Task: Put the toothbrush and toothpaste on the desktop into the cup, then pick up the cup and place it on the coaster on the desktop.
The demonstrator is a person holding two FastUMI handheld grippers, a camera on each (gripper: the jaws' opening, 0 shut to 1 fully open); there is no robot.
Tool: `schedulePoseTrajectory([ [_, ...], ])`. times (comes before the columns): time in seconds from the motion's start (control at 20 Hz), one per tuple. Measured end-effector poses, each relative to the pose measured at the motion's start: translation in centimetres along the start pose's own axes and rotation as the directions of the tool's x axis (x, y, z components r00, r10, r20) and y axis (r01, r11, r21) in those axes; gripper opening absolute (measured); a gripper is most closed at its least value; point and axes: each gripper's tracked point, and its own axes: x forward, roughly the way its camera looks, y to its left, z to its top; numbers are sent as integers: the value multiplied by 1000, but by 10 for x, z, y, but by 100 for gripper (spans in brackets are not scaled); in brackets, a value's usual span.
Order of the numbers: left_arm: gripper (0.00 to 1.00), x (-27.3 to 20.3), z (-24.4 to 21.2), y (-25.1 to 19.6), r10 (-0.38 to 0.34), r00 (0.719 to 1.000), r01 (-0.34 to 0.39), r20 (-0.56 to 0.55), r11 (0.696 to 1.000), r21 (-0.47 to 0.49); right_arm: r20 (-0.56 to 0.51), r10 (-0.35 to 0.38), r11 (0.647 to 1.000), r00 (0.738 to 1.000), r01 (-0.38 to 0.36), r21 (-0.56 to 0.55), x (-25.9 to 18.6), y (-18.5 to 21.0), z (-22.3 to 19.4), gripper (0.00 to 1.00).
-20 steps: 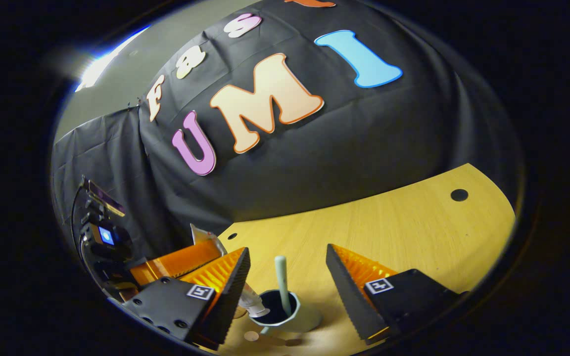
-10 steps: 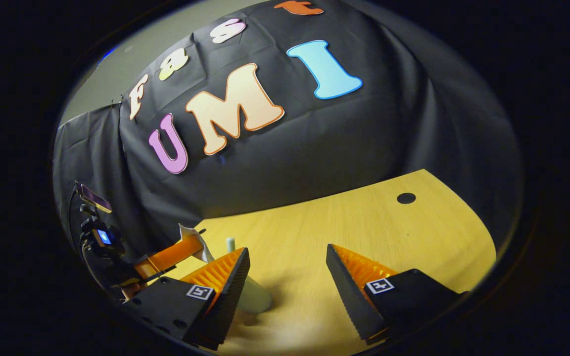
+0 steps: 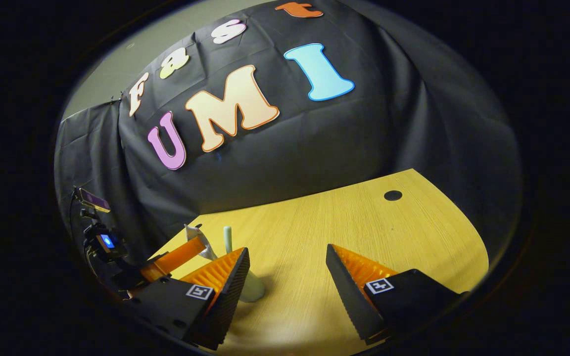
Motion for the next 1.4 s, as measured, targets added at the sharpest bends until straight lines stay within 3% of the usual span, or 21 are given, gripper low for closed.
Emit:
schedulePoseTrajectory([
  [0.1,71,-6,-8,2,29,999,-29,-32,999,28,-5,3,1000,1000,-3,-2,-4,3,-1,96],
  [0.25,77,-19,-20,9,76,993,-69,-94,994,81,-16,12,1000,1000,-12,9,-9,9,-2,96],
  [0.3,84,-25,-21,8,89,991,-81,-104,994,78,-21,13,1000,1000,-13,11,-10,11,-3,96],
  [0.85,88,-80,20,24,214,972,-208,-100,976,68,-113,56,998,992,-56,7,-32,46,-9,95],
  [1.15,89,-150,19,70,392,906,-374,-160,918,132,-232,97,994,968,-107,-30,-22,88,-35,98],
  [1.4,93,-195,17,118,515,837,-501,-185,857,120,-385,81,988,919,-124,-90,-1,117,-79,98],
])
